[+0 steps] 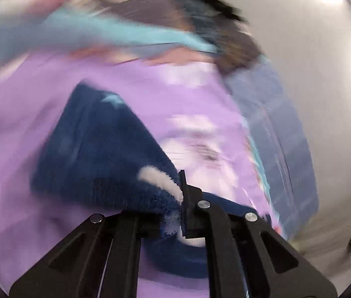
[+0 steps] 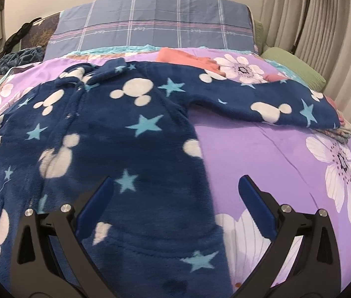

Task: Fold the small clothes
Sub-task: 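Grasp the sleeve cuff nearest the left gripper with the left gripper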

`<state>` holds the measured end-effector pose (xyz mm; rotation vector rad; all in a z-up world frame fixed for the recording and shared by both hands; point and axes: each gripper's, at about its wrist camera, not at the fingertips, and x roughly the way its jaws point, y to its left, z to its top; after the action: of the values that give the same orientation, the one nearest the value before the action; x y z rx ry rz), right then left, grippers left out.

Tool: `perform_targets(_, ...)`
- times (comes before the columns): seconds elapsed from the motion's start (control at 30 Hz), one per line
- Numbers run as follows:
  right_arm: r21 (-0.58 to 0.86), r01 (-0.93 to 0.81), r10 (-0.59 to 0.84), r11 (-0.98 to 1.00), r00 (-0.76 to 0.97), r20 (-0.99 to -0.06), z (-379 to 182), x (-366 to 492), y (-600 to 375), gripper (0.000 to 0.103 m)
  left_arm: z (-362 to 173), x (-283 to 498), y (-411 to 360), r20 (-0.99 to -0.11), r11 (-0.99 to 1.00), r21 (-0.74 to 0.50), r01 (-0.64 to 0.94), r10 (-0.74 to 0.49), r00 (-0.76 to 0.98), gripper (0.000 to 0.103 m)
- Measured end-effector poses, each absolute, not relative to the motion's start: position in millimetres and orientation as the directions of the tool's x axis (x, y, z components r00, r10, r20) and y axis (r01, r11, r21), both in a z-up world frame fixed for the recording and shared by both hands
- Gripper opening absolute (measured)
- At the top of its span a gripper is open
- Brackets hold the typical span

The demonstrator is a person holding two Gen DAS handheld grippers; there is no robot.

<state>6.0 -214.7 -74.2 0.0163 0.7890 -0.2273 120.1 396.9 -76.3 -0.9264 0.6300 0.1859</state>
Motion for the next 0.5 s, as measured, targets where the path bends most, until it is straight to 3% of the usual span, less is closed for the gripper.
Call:
perform_targets(0.23,-0.031,0.208,-0.166,0.978,0.675,-0.719,-79,12,-219,0.101,35,144,179,-0.460,0.861,-0.479,0.170,-0.412,0.787,0.009)
perform_targets(0.3,-0.027,0.205,-0.162,0.978,0.677,-0.718,-78,11,-219,0.101,36,139,119,-0.483,0.858,-0.427,0.283,-0.482,0.731,0.028)
perform_targets(0.33,-0.025,0.206,-0.161,0.978,0.678,-0.718,-78,11,-220,0.101,32,135,91,-0.507,0.857,-0.404,0.319,-0.500,0.702,0.062)
perform_targets(0.37,-0.020,0.208,-0.159,0.978,0.677,-0.718,-78,10,-222,0.101,23,126,57,-0.538,0.866,-0.367,0.339,-0.495,0.682,0.082)
perform_targets(0.5,-0.016,0.212,-0.159,0.977,0.680,-0.716,-73,5,-232,0.101,-1,100,6,-0.580,0.868,-0.225,0.443,-0.484,0.656,0.083)
